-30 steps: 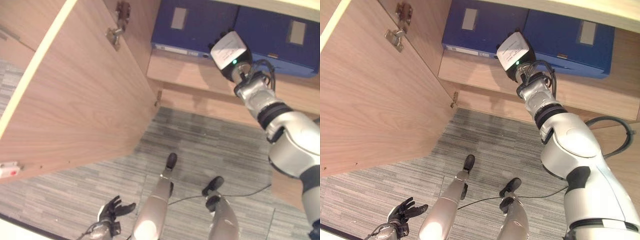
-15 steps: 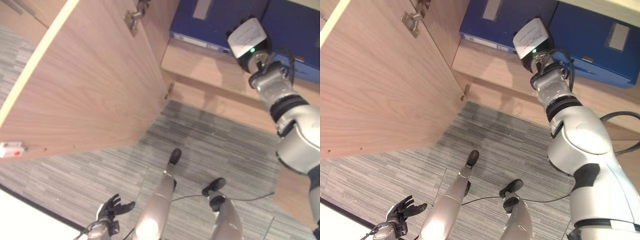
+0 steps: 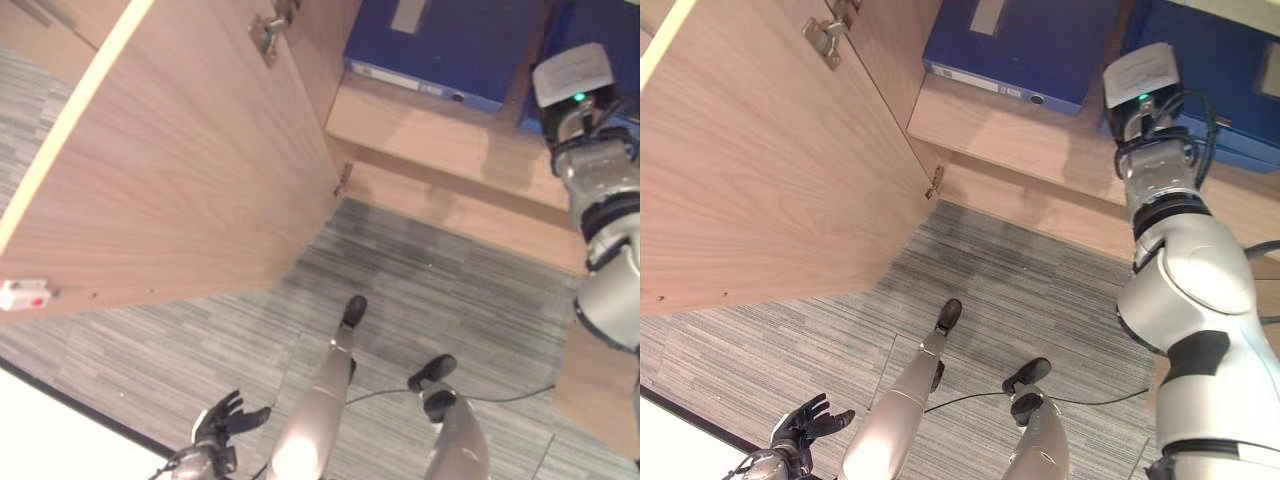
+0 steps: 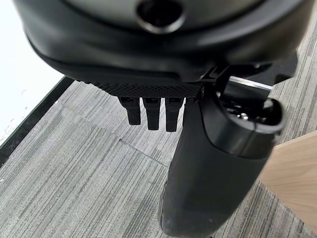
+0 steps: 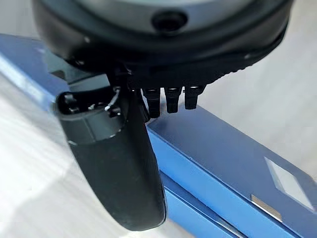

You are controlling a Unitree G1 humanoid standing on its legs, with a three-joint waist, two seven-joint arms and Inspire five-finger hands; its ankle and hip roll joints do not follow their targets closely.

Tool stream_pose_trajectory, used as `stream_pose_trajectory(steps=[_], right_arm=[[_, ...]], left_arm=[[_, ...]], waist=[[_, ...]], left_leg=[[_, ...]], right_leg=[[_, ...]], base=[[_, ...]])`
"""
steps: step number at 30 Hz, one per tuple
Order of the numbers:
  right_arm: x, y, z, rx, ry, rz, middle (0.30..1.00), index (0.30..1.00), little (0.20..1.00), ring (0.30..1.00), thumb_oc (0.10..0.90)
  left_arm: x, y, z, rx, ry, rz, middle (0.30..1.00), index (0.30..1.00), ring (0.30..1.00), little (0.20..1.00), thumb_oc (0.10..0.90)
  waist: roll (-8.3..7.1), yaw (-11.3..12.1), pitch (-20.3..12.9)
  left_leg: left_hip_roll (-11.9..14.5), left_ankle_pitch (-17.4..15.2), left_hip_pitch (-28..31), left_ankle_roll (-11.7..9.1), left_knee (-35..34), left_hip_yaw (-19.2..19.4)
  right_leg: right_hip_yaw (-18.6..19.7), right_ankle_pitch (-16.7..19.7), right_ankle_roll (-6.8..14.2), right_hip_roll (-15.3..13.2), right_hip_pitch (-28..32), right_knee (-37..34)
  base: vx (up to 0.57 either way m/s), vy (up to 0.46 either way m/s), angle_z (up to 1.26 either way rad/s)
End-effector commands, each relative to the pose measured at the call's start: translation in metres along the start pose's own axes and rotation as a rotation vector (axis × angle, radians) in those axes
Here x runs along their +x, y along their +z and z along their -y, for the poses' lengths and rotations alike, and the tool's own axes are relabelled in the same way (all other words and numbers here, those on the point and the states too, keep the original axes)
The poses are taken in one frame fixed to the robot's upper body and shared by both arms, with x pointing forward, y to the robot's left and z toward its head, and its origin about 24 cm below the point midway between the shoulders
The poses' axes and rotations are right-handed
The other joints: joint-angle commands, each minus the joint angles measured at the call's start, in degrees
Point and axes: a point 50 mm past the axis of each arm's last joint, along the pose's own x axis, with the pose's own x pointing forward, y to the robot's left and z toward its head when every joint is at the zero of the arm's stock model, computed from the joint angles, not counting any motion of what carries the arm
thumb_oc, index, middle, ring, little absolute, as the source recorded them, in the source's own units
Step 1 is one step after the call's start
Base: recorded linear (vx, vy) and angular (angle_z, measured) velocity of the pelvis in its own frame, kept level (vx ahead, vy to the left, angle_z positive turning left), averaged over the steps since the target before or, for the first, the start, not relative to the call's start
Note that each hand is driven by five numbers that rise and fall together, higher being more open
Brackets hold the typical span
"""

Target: Put the empty folder in the office cabinet

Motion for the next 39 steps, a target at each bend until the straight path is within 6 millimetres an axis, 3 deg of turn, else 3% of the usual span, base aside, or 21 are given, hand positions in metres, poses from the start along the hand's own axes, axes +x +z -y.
stream_pose_trajectory(steps=[1,9,13,14,18,19,21,26,31,34,39], right_arm=[[0.006,-0.047,0.036,-0.007,-0.096,-0.165,0.900,0.900,0.900,0.900,0.800],[0.008,-0.031,0.046,-0.021,-0.129,-0.115,0.900,0.900,0.900,0.900,0.800],[0.011,-0.013,0.064,-0.026,-0.214,-0.062,0.900,0.900,0.900,0.900,0.800],[0.011,0.000,0.078,-0.025,-0.281,-0.026,0.900,0.900,0.900,0.900,0.800],[0.011,0.013,0.090,-0.032,-0.340,0.015,0.900,0.900,0.900,0.900,0.800],[0.009,0.029,0.106,-0.040,-0.412,0.073,0.900,0.900,0.900,0.900,0.800],[0.006,0.044,0.121,-0.057,-0.475,0.127,0.900,0.900,0.900,0.900,0.800],[-0.003,0.068,0.141,-0.032,-0.587,0.215,0.900,0.900,0.900,0.900,0.800],[-0.007,0.074,0.152,0.049,-0.653,0.240,0.900,0.900,0.900,0.900,0.800],[-0.007,0.066,0.156,0.144,-0.677,0.206,0.900,0.900,0.900,0.900,0.800],[-0.002,0.054,0.143,0.297,-0.639,0.139,0.900,0.900,0.900,0.900,0.800]], left_arm=[[-0.025,-0.033,-0.057,0.096,0.134,-0.112,0.900,0.900,0.900,0.900,0.800],[-0.026,-0.037,-0.060,0.090,0.158,-0.126,0.900,0.900,0.900,0.900,0.800],[-0.026,-0.040,-0.060,0.074,0.173,-0.138,0.900,0.900,0.900,0.900,0.800],[-0.026,-0.042,-0.059,0.069,0.180,-0.141,0.900,0.900,0.900,0.900,0.800],[-0.026,-0.043,-0.059,0.063,0.192,-0.149,0.900,0.900,0.900,0.900,0.800],[-0.027,-0.046,-0.059,0.056,0.203,-0.160,0.900,0.900,0.900,0.900,0.800],[-0.027,-0.047,-0.059,0.049,0.216,-0.164,0.900,0.900,0.900,0.900,0.800],[-0.027,-0.050,-0.056,0.030,0.226,-0.178,0.900,0.900,0.900,0.900,0.800],[-0.026,-0.051,-0.054,0.030,0.225,-0.176,0.900,0.900,0.900,0.900,0.800],[-0.026,-0.053,-0.052,0.026,0.228,-0.182,0.900,0.900,0.900,0.900,0.800],[-0.025,-0.051,-0.049,0.031,0.224,-0.175,0.900,0.900,0.900,0.900,0.800]], waist=[[0.04,0.42,0.32],[-0.55,-0.48,0.72],[-0.80,-1.07,0.90],[-0.94,-1.27,0.96],[-1.10,-1.47,1.00],[-1.36,-1.69,1.00],[-1.69,-2.02,0.97],[-1.99,-2.54,0.84],[-2.23,-2.86,0.83],[-2.40,-3.18,0.64],[-2.74,-3.77,0.60]], left_leg=[[-1.20,-6.97,3.32,0.54,-0.50,-0.81],[-0.89,-6.97,3.75,0.51,-0.83,-0.41],[-0.84,-7.06,3.97,0.56,-0.76,-0.12],[-0.74,-7.00,4.17,0.60,-0.88,0.05],[-0.71,-7.02,4.22,0.59,-0.93,0.24],[-0.61,-7.05,4.42,0.60,-1.12,0.34],[-0.59,-7.16,4.51,0.58,-1.16,0.42],[-0.55,-7.42,4.73,0.63,-1.20,0.43],[-0.47,-7.52,5.00,0.60,-1.21,0.45],[-0.45,-7.47,5.17,0.63,-1.31,0.56],[-0.16,-7.30,5.89,0.62,-1.70,1.06]], right_leg=[[0.36,0.55,5.63,0.13,1.78,1.12],[1.07,0.78,5.67,0.64,1.60,0.82],[1.39,0.84,5.62,0.87,1.55,0.82],[1.51,1.01,5.60,1.07,1.68,0.60],[1.60,1.07,5.55,1.23,1.80,0.41],[1.77,1.22,5.52,1.38,1.80,0.19],[1.90,1.33,5.50,1.58,2.00,-0.18],[2.06,1.42,5.46,1.79,2.25,-0.52],[1.78,1.74,5.53,1.96,3.03,-1.09],[1.78,1.97,5.50,1.98,3.34,-1.35],[1.75,2.60,5.48,2.28,4.10,-2.15]], base=[[0.00,0.000,0.00],[0.00,-0.005,-0.01],[0.00,0.000,-0.02],[-0.01,-0.002,-0.05],[-0.01,0.002,-0.02],[-0.01,0.004,-0.04],[-0.01,0.005,-0.10],[0.00,0.005,-0.05],[0.00,0.001,-0.01],[0.00,0.007,-0.03],[0.00,0.000,0.00]])
